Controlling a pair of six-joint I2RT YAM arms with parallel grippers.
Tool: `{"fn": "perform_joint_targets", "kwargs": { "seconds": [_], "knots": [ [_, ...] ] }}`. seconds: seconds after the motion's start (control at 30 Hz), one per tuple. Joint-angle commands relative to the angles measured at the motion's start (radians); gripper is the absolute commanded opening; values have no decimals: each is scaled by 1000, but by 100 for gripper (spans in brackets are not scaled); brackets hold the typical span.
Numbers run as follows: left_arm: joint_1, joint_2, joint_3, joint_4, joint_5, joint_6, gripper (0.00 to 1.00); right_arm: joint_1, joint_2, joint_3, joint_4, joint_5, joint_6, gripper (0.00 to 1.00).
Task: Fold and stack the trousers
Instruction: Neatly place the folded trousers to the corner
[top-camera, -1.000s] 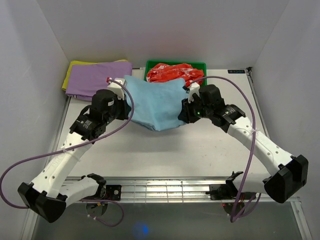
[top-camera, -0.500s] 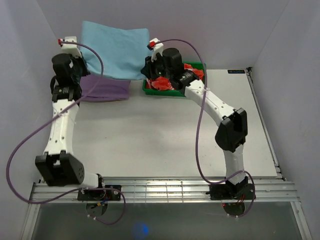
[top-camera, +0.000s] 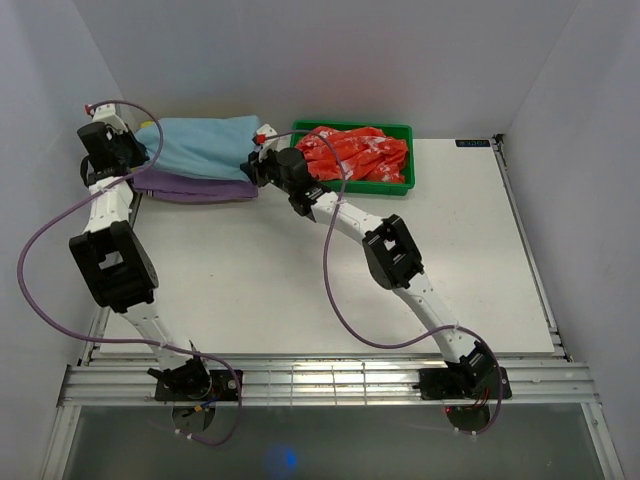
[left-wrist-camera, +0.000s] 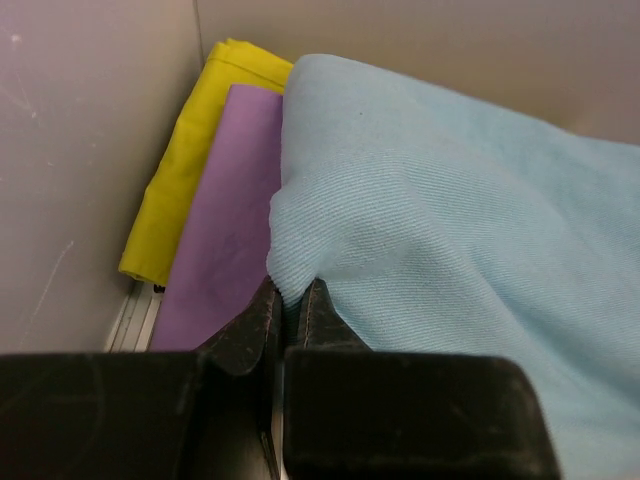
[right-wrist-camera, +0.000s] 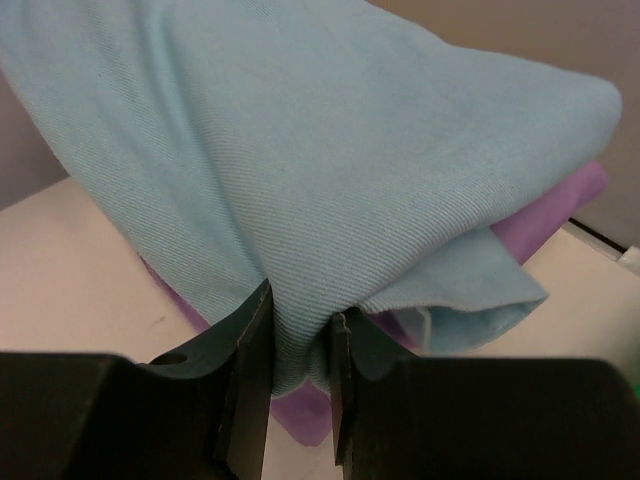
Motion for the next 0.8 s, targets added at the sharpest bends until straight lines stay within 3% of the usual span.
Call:
{"fn": "perform_joint_targets", "kwargs": {
  "seconds": [0.0, 0.23, 0.27, 0.3, 0.37, 0.4, 0.43, 0.47, 0.53, 0.57, 0.6, 0.67, 0.7, 0.77],
  "knots": [
    [56, -20, 1, 257, -91, 2, 0, -9, 30, 72, 271, 116, -57, 8],
    [81, 81, -18, 314, -125, 11, 0, -6, 153, 118, 325, 150, -135, 10],
    [84, 107, -15, 314, -139, 16, 0, -8, 151, 114, 324, 151, -133, 17],
    [85, 118, -4, 311, -142, 28, 0, -8, 135, 105, 322, 147, -126, 37],
    [92, 138, 2, 307, -142, 36, 4, -6, 99, 48, 319, 138, -120, 53],
    [92, 140, 7, 282, -134, 37, 9, -8, 80, 28, 313, 136, -118, 64],
    [92, 140, 17, 266, -119, 37, 14, -8, 32, 7, 305, 136, -116, 67],
    [92, 128, 20, 244, -107, 36, 26, -8, 3, -41, 284, 136, -115, 70],
    [92, 114, 48, 157, -75, 36, 47, -8, -86, -98, 260, 134, -115, 93],
    [92, 106, 65, 114, -70, 36, 65, -8, -117, -146, 221, 125, -116, 100],
    [92, 94, 83, 15, -65, 31, 71, -9, -173, -164, 197, 124, -115, 93],
    [92, 74, 114, -69, -45, 48, 80, -12, -233, -200, 116, 134, -113, 90],
    [92, 45, 113, -136, -32, 57, 92, -20, -291, -236, 89, 142, -112, 90],
    [95, 3, 93, -201, 17, 76, 95, -34, -341, -254, 22, 130, -94, 90]
  ]
}}
